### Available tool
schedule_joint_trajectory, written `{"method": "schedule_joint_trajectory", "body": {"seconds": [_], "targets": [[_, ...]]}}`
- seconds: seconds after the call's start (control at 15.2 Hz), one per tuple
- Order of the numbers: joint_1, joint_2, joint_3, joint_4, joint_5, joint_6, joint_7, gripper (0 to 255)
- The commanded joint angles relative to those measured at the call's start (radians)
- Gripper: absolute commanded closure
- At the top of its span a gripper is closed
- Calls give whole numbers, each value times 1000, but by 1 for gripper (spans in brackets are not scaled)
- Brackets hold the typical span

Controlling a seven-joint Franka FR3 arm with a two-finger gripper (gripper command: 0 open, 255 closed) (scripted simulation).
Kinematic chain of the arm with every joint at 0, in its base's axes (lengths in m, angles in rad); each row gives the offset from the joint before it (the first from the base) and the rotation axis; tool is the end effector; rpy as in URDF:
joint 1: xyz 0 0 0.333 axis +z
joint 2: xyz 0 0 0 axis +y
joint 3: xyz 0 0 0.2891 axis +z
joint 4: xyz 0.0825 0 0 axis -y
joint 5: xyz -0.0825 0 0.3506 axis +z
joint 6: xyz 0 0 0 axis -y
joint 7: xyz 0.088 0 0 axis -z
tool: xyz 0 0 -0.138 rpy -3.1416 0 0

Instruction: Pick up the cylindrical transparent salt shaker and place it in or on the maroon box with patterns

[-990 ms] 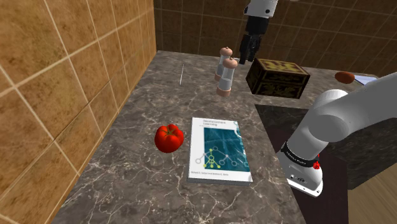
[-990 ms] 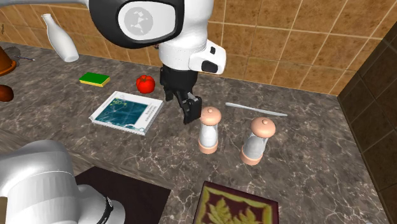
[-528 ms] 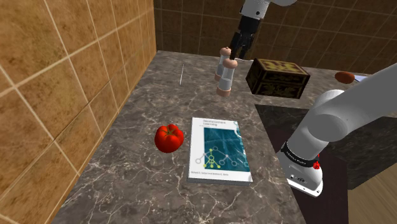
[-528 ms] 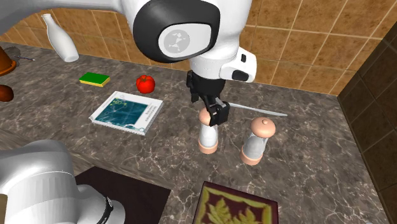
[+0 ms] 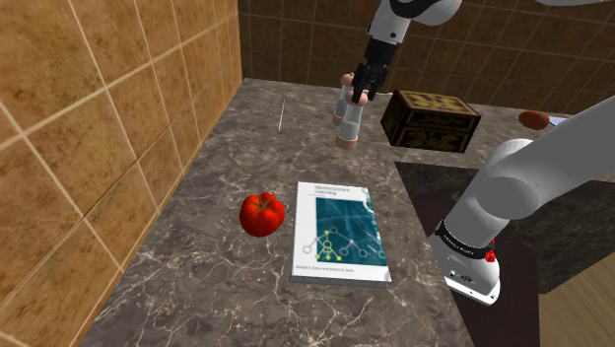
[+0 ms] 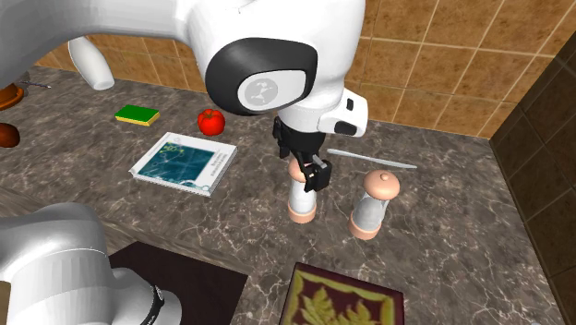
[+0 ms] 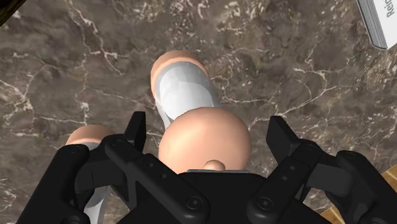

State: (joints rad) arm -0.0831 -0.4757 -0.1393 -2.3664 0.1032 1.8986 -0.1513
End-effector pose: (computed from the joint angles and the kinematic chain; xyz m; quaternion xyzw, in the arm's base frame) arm 0.3817 -0.0775 0.4579 -0.9958 0.0444 -0.0158 0.0791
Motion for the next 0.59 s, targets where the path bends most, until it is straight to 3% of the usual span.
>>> {"method": "schedule_joint_trajectory", "body": {"seconds": [0.0, 0.26, 0.33, 0.53], "targets": [[0, 1, 0, -2, 0, 3, 0, 0], [0, 1, 0, -2, 0, 3, 0, 0], [0, 1, 0, -2, 0, 3, 0, 255], [0, 1, 0, -2, 0, 3, 0, 255]]}}
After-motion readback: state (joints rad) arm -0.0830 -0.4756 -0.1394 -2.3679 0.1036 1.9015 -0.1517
